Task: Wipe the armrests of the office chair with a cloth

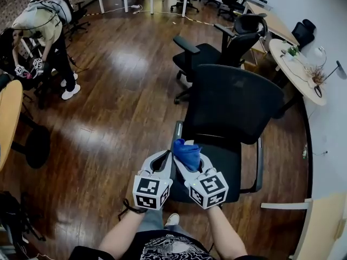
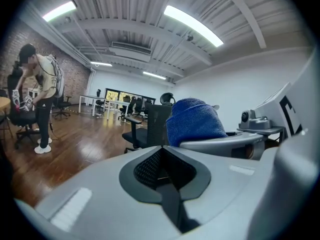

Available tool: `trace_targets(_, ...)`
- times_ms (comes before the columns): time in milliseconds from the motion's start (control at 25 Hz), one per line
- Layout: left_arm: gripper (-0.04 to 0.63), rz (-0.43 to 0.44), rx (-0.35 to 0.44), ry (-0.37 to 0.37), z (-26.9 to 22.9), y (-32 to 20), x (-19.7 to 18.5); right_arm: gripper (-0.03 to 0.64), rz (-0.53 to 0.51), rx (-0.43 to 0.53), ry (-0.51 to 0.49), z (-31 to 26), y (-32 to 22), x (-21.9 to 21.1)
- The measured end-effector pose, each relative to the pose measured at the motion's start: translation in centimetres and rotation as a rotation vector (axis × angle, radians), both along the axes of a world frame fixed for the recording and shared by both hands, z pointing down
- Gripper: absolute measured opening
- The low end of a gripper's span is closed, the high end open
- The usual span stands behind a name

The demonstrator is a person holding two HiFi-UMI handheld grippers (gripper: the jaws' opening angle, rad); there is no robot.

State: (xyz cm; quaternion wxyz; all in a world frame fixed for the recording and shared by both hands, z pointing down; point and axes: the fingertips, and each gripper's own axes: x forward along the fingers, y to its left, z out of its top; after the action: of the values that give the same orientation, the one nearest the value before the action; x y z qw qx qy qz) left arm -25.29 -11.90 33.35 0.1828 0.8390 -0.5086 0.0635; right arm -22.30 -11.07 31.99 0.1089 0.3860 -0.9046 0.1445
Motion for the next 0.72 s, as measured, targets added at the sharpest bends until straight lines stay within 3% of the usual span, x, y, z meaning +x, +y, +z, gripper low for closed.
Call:
trace_targets(280,0.006,0.056,-0.035,0.054,4.0,-9.5,-0.7,0.137,0.017,-0.049,0.049,4.8,-9.4,-0.7)
trace_targets(720,0.006,0.119,-0.074,0.042,8.4,-18.8,-2.0,0.138,0.053,-0.116,0.273,15.3,-20.4,0.6)
